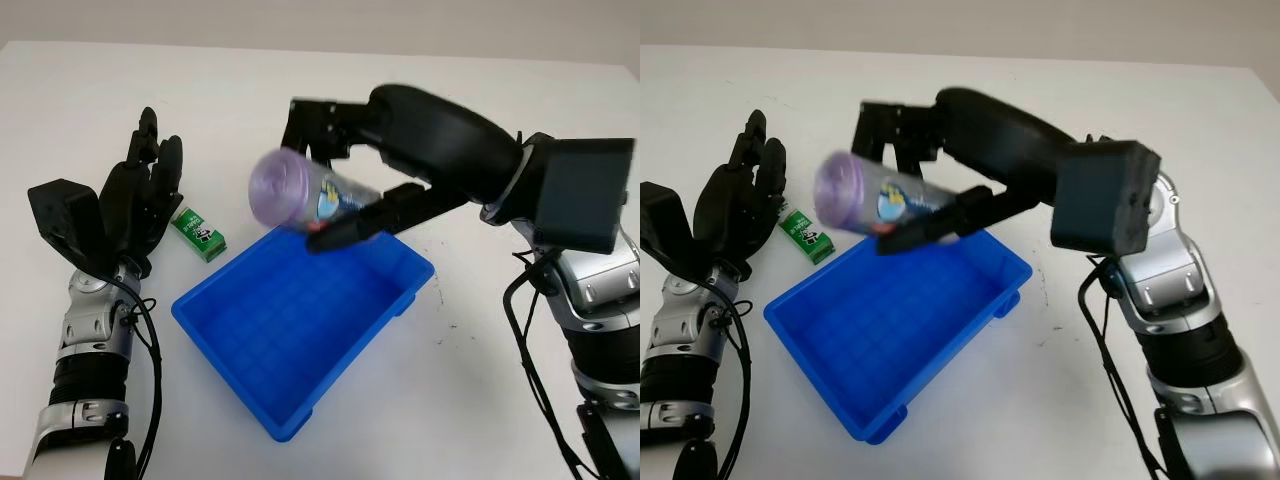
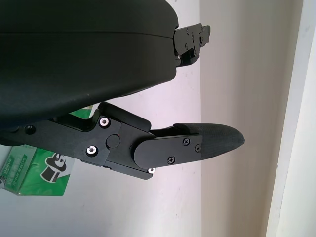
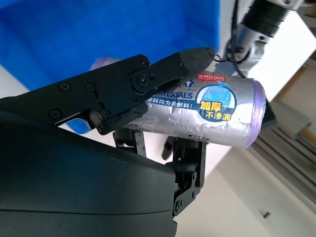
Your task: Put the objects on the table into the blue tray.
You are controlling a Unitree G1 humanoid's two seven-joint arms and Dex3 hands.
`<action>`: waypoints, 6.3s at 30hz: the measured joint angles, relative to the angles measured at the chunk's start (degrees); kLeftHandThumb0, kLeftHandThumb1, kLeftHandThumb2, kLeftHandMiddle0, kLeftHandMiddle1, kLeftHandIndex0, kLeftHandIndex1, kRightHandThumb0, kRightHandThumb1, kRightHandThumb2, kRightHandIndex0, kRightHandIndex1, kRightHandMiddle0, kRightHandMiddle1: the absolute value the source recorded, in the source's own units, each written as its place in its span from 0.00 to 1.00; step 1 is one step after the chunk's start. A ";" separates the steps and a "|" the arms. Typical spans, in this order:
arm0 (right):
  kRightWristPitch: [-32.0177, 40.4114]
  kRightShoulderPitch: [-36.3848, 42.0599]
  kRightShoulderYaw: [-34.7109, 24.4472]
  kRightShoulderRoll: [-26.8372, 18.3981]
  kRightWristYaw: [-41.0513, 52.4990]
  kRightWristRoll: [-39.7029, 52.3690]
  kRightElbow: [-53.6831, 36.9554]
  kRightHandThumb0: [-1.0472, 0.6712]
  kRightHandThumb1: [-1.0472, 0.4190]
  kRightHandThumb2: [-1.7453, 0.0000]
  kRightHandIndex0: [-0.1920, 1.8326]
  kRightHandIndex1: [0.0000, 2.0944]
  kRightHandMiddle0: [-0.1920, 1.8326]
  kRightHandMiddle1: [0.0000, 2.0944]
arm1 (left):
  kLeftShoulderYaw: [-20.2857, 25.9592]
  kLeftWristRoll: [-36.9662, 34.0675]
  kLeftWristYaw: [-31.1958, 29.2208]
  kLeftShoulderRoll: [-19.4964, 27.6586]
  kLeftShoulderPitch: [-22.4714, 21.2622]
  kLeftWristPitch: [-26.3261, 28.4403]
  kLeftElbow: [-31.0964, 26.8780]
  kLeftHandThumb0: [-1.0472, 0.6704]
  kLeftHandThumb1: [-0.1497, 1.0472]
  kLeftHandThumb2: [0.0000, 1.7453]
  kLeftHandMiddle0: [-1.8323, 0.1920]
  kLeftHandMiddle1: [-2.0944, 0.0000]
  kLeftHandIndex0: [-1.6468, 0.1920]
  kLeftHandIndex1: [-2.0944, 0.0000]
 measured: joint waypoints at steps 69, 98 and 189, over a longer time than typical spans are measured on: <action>5.53 13.63 -22.84 13.64 -33.31 4.73 25.62 0.24 0.00 0.54 0.00 0.00 0.00 0.00 | -19.52 29.56 -32.06 35.79 -18.63 -10.40 -1.67 0.43 0.76 0.03 0.91 0.97 0.90 0.97; 5.68 13.18 -23.38 13.97 -31.85 5.75 26.39 0.24 0.00 0.55 0.00 0.00 0.00 0.00 | -38.49 65.98 15.34 34.17 -21.36 -47.46 21.94 0.42 0.98 0.03 0.75 0.03 0.84 0.13; 6.28 12.60 -22.88 16.03 -31.83 6.98 25.48 0.24 0.00 0.54 0.00 0.00 0.00 0.00 | -1.22 9.54 7.40 4.32 -9.33 7.60 -21.08 0.25 1.00 0.23 0.79 0.57 0.88 0.45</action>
